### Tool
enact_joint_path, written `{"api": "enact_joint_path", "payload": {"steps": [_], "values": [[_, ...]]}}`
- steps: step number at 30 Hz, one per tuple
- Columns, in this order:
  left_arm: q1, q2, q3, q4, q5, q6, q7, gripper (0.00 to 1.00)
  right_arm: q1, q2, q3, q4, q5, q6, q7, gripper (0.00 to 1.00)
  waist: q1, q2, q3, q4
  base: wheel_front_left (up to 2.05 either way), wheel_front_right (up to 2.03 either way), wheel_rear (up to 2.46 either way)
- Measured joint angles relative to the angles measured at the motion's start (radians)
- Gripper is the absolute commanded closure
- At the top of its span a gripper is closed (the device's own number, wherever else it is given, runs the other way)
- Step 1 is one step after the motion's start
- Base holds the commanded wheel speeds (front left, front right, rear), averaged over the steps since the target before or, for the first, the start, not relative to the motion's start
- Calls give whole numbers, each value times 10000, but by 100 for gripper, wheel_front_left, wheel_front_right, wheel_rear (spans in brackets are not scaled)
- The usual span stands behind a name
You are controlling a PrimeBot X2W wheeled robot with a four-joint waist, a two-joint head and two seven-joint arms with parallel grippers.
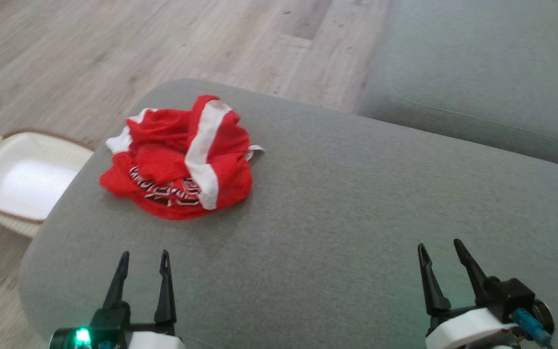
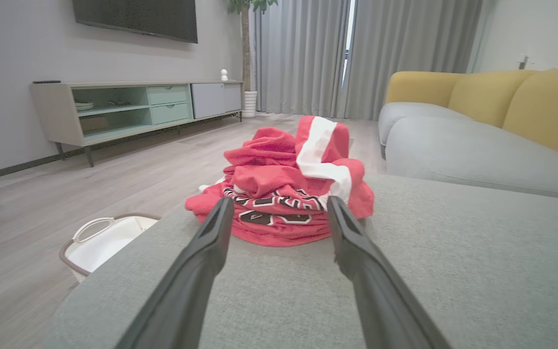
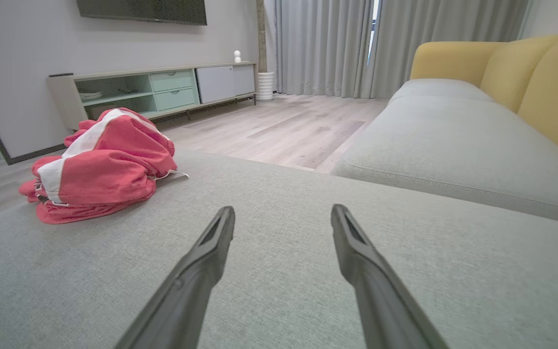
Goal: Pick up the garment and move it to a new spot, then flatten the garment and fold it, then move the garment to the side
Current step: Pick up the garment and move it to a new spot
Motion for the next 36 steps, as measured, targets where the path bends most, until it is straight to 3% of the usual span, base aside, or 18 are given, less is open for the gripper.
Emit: {"api": "enact_joint_path", "payload": {"steps": [12,17,22,29,32,36], "values": [[-4,-31,700,-428,-353,148,0,0,-441,-2,228,130,-77,0,0,0,0,0,487,624,0,0,0],[-527,115,759,-424,-242,-77,0,0,-407,-2,142,12,-263,0,0,0,-2,0,648,727,0,0,0],[-2042,451,761,-654,-353,-556,81,0,-416,-2,113,-35,-713,0,0,0,-1,0,1158,580,0,0,0],[-5164,1106,552,-1078,-777,-1569,1267,0,-1186,-61,40,-138,-1538,0,0,0,1,0,2404,273,0,0,0],[-6768,1411,121,-548,-826,-1820,2059,0,-1626,-320,71,-188,-1638,0,-27,0,2,0,2944,112,0,0,0],[-8663,1463,-612,1133,-1519,-1964,3670,0,-1935,-832,31,-217,-1689,0,-27,0,3,0,3618,-97,0,0,0]]}}
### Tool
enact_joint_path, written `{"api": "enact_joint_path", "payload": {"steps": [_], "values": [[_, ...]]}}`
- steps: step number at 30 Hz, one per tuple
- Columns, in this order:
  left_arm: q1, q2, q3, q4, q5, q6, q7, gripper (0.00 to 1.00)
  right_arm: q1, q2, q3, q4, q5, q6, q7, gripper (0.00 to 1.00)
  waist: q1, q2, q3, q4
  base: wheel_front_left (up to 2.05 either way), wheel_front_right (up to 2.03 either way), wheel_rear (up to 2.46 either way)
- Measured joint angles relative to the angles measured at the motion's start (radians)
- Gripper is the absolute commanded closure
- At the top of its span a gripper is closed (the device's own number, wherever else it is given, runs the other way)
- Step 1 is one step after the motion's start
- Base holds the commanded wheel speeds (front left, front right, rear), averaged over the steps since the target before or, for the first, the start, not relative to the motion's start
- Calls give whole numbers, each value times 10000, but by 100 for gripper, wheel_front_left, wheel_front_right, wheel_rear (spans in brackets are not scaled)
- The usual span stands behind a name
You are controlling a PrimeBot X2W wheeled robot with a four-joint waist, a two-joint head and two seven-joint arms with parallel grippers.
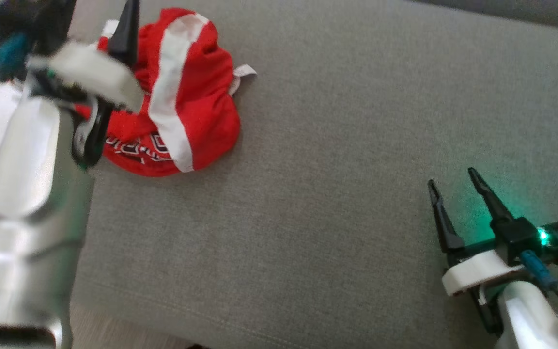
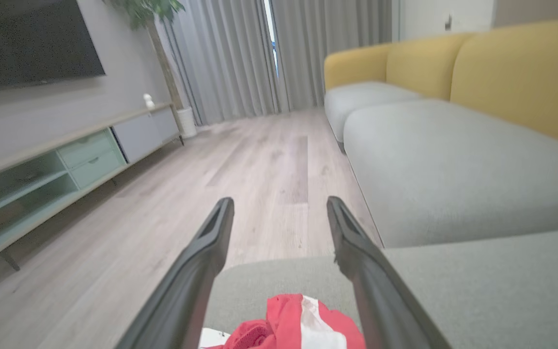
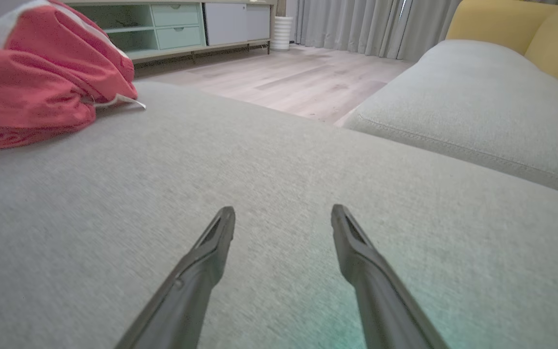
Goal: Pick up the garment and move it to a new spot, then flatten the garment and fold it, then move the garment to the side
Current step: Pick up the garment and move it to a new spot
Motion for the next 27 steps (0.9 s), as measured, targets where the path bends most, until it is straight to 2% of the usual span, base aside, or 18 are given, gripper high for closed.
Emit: {"api": "enact_joint_path", "payload": {"steps": [7,10,13,14,15,16,21,27], "values": [[-1694,-17,-1093,3160,-930,-31,2443,0,-5,-487,-109,-259,-86,0,-4,0,-2,0,769,-335,0,0,0],[-1782,-8,-1452,4209,-1233,-79,3091,0,-79,-522,-123,-428,-86,0,-46,0,-2,0,1004,-458,0,0,0],[-1782,27,-1726,4892,-1509,-79,3137,0,-176,-541,-125,-583,-86,0,-48,0,-4,0,1190,-570,0,0,0],[-1785,36,-1785,5016,-1582,-79,3057,31,-187,-541,-125,-623,-86,0,-48,0,-4,0,1251,-594,0,0,0],[-1797,40,-1871,5137,-1649,-79,2940,79,-195,-541,-127,-663,-86,0,-50,0,-3,0,1310,-610,0,0,0],[-1807,50,-1992,5233,-1678,-79,2723,100,-199,-541,-127,-702,-86,0,-58,0,-3,0,1360,-622,0,0,0],[-2144,209,-2485,5526,-1670,-79,1223,100,-253,-523,-142,-623,-86,0,-58,0,-3,0,1289,-628,0,0,0],[-3194,568,-2989,5655,-1630,-79,-142,100,-342,-178,-109,-247,-12,0,-56,0,-3,0,572,-731,0,0,0]]}}
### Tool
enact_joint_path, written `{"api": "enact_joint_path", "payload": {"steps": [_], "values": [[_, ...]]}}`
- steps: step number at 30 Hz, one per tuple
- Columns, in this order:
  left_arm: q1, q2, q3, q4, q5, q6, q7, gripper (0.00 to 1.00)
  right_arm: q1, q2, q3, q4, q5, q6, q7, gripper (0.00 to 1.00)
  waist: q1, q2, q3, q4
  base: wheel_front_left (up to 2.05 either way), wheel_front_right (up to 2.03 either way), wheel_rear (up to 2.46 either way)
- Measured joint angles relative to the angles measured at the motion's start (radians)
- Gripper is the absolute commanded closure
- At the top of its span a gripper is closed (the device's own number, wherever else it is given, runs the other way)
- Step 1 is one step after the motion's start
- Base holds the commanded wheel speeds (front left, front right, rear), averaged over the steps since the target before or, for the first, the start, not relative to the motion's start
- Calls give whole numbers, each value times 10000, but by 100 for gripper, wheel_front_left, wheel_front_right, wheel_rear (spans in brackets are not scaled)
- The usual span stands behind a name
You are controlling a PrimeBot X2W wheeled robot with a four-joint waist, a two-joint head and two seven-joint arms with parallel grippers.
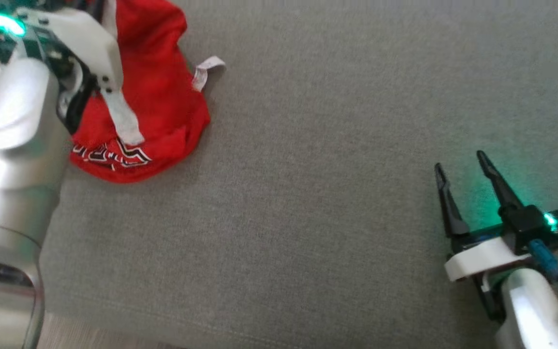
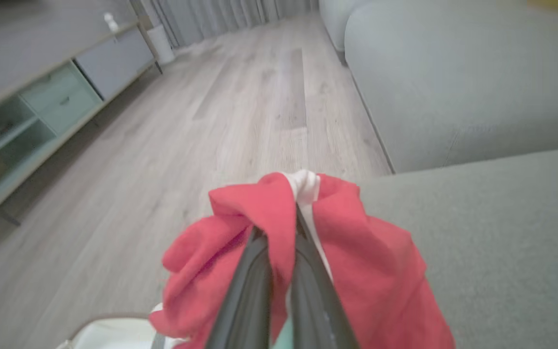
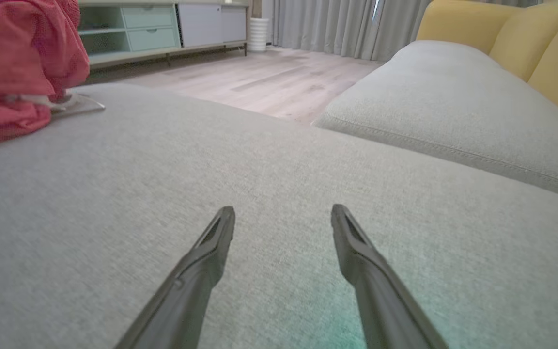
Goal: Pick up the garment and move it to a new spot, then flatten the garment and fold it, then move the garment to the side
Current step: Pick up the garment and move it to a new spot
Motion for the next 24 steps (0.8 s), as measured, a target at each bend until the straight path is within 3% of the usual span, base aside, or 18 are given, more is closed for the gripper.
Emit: {"api": "enact_joint_path", "payload": {"steps": [11,19,24], "values": [[-258,295,-1730,-1432,-694,0,-995,100,480,742,50,13,660,0,0,0,-4,1,-1782,-816,0,0,0],[-262,222,-3012,-3010,-1971,0,-840,100,902,895,48,-309,940,0,2,0,-3,0,-2677,-2363,0,0,0],[-136,-107,-3292,-3542,-2663,0,-1032,100,1222,920,360,-407,1187,0,2,0,-2,0,-2951,-3565,0,0,0]]}}
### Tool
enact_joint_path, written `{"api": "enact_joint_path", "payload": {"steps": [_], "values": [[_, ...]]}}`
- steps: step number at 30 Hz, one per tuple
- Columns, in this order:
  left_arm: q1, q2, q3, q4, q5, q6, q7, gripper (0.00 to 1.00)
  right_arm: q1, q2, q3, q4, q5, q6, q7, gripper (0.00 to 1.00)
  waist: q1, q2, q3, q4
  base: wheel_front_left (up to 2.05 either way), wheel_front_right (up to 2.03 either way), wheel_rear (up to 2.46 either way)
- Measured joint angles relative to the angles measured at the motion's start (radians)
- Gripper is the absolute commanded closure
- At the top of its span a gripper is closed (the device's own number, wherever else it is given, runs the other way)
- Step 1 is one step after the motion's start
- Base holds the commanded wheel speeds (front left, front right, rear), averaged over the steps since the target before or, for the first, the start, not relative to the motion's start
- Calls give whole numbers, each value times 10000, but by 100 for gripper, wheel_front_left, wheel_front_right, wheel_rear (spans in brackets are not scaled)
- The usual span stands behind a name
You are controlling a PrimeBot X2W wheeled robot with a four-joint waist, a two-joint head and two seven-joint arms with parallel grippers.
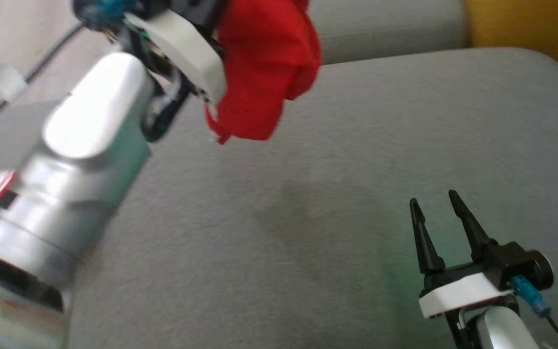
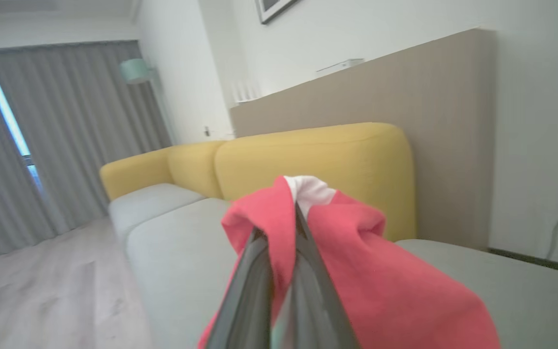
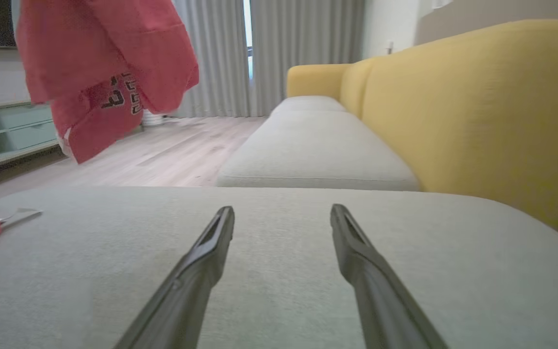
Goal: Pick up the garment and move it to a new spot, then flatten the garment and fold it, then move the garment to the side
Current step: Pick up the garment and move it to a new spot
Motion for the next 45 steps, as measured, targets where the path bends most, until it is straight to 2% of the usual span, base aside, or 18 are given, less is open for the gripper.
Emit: {"api": "enact_joint_path", "payload": {"steps": [7,13,18,20,22,27,30,34,38,41,45], "values": [[1226,-1028,-491,451,-157,102,-727,100,31,10,186,-157,79,0,0,0,1,0,51,-1612,0,0,0],[3071,-1808,-1308,1601,90,222,-1960,100,11,10,345,-268,77,0,0,0,1,0,580,-2476,0,0,0],[4999,-2111,-1595,2105,238,694,-2431,100,-14,17,343,-261,79,0,0,0,5,0,1116,-2735,0,0,0],[5316,-2136,-1455,1666,451,1168,-2460,100,-14,17,226,-247,79,0,0,0,3,0,1108,-2624,0,0,0],[5501,-2148,-1189,1032,851,1509,-2468,0,-12,15,178,-194,77,0,0,0,4,0,1016,-2465,0,0,0],[6496,-2163,-257,-476,1724,2255,-2483,0,123,23,69,-15,75,0,0,0,1,0,400,-1992,0,0,0],[7480,-2098,702,-1475,2431,2803,-2485,0,483,25,-113,-6,98,0,0,0,-1,0,16,-1586,0,0,0],[8644,-1743,2029,-2665,3147,3172,-2497,0,880,33,-313,19,178,0,0,0,-1,0,-461,-983,0,0,0],[10103,-1505,3350,-3452,3446,3386,-2499,0,1212,36,-633,-102,284,0,0,0,-1,0,-914,-421,0,0,0],[11641,-1430,4192,-3716,3630,3235,-2497,0,1732,40,-849,-163,341,0,2,0,-2,0,-1287,115,0,0,0],[12569,-1452,4604,-3898,3806,2968,-2497,0,2041,52,-876,-157,339,0,6,0,0,0,-1522,414,0,0,0]]}}
